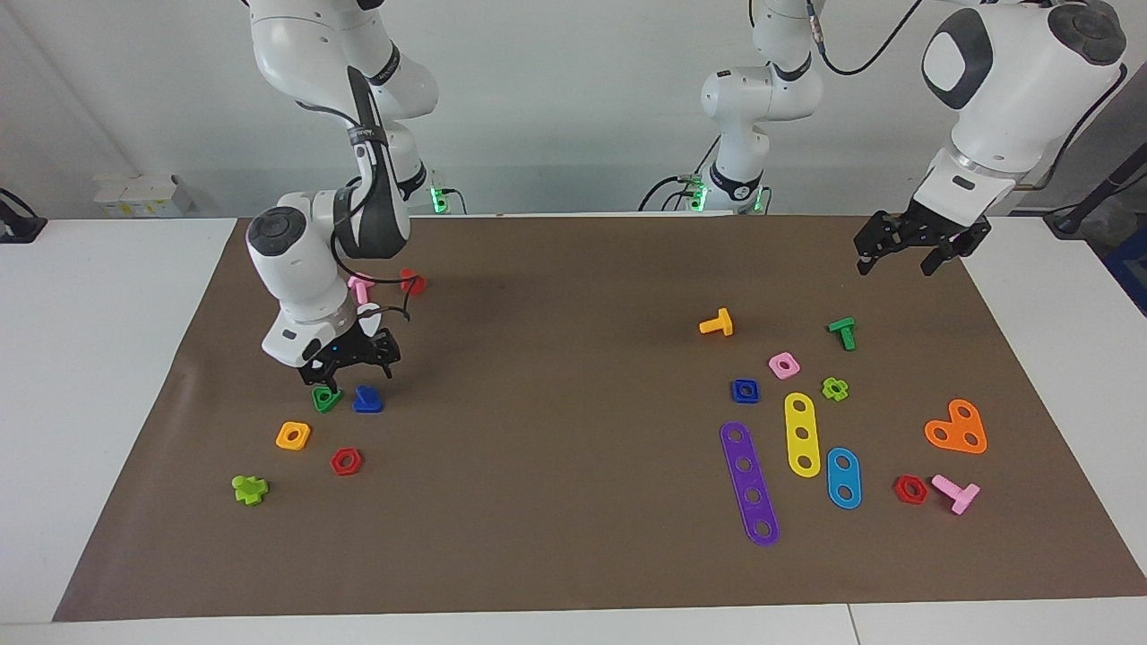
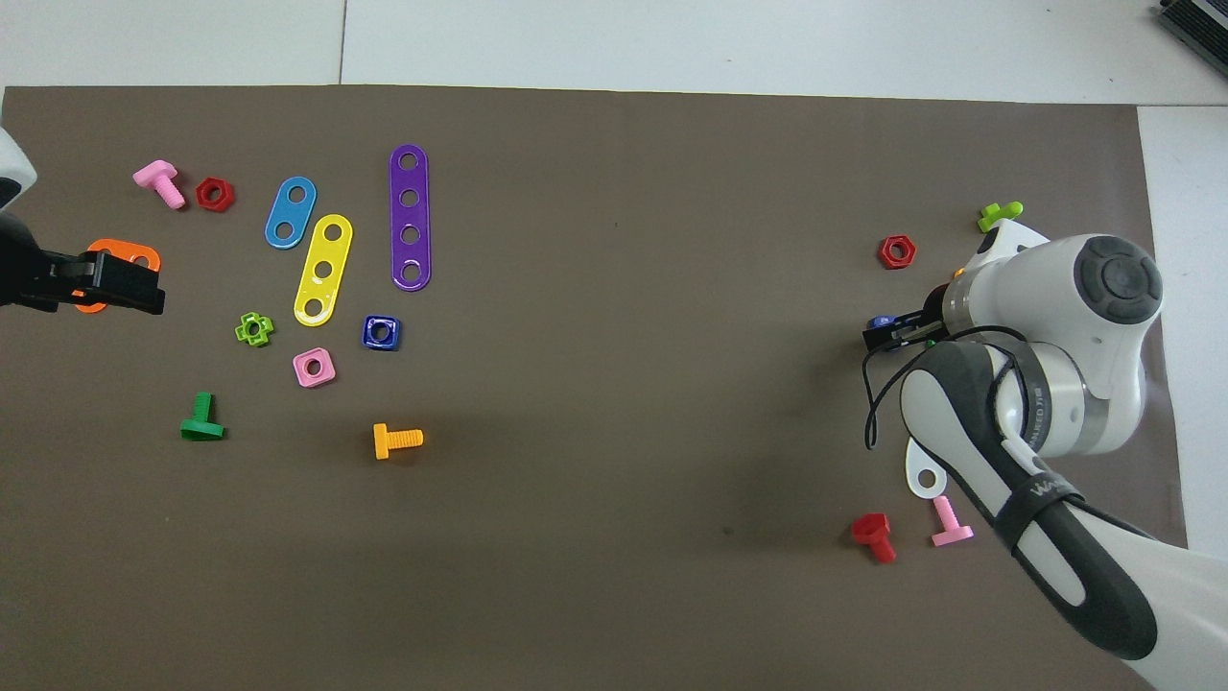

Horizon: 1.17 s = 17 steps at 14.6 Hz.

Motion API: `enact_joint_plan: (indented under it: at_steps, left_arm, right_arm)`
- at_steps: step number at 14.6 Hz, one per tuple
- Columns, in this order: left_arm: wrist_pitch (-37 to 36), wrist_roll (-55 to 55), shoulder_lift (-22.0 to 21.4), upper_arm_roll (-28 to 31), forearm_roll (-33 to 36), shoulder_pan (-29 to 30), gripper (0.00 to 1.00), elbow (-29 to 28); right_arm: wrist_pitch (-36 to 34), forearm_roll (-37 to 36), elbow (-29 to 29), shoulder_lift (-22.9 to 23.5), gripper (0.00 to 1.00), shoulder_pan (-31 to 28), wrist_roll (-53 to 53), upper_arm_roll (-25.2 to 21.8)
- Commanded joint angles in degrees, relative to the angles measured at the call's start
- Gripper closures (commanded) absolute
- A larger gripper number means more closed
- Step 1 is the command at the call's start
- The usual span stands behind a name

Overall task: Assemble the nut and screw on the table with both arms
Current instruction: 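Close the right gripper on the small blue piece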

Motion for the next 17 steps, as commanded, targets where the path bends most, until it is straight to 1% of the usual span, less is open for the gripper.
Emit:
enact_joint_plan:
  at_steps: [1,3,7,8,10,12,16,17]
  left_arm:
    - [0.56,0.36,-1.69,-0.2,-0.81,0.67,0.0,-2.04]
    - [0.56,0.36,-1.69,-0.2,-0.81,0.67,0.0,-2.13]
    - [0.56,0.36,-1.7,-0.2,-0.81,0.67,0.0,-2.04]
    - [0.56,0.36,-1.69,-0.2,-0.81,0.67,0.0,-2.04]
    - [0.56,0.36,-1.69,-0.2,-0.81,0.67,0.0,-2.13]
    - [0.56,0.36,-1.69,-0.2,-0.81,0.67,0.0,-2.04]
    - [0.56,0.36,-1.69,-0.2,-0.81,0.67,0.0,-2.04]
    - [0.48,0.36,-1.69,-0.2,-0.81,0.58,0.0,-2.13]
  right_arm:
    - [3.25,1.64,-1.32,0.27,0.28,-0.42,-4.31,0.18]
    - [3.79,1.64,-1.32,0.89,0.39,-0.68,-5.37,0.18]
    - [5.46,1.64,-1.76,1.86,0.44,-0.86,-5.64,0.18]
    - [5.46,1.64,-1.85,2.03,0.48,-0.86,-5.81,0.18]
    - [6.07,1.64,-1.76,2.3,0.51,-1.03,-6.17,0.18]
    - [6.16,1.64,-1.76,2.3,0.58,-1.03,-6.17,0.18]
    - [6.25,1.64,-1.76,2.3,0.65,-1.03,-6.08,0.18]
    - [6.25,1.64,-1.76,2.3,0.73,-1.03,-6.08,0.18]
